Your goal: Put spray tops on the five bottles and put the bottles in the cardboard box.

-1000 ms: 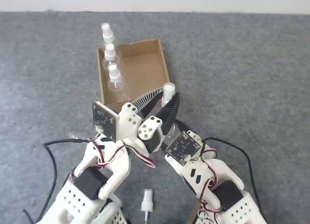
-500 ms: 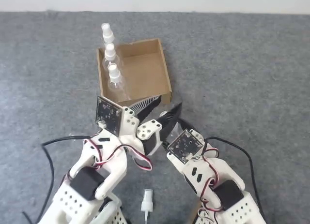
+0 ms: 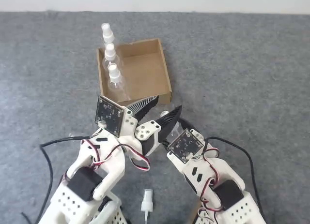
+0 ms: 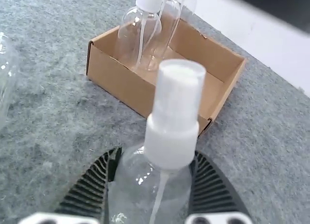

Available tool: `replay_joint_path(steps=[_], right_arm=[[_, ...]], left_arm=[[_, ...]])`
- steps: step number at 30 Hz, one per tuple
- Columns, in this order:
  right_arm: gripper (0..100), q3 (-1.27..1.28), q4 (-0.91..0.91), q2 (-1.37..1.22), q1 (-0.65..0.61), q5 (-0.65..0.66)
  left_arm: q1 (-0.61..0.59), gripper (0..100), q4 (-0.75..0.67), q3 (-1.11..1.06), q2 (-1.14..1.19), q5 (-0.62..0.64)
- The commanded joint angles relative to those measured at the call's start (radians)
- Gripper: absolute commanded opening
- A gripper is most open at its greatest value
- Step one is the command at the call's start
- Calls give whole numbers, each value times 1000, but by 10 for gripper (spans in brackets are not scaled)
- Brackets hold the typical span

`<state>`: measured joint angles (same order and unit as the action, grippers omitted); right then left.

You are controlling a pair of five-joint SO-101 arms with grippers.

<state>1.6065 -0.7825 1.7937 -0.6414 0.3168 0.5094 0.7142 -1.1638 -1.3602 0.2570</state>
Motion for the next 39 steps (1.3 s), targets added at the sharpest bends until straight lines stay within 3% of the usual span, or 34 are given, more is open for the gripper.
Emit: replay_joint_path(steps=[1,9,15,21,39], right_arm=[[38,-34,28,21,13,3],[38,-60,15,21,15,3],[38,-109,-44,21,15,2],[38,-117,-44,21,15,2],[38,-135,-45,21,16,8]], left_arm=[[-44,107,-6,61,-2,-11],[-61,67,-60,7,0,-9],[-54,66,-180,-97,8,-32],[52,66,-161,-125,9,-115],[2,66,-160,-102,0,-140]])
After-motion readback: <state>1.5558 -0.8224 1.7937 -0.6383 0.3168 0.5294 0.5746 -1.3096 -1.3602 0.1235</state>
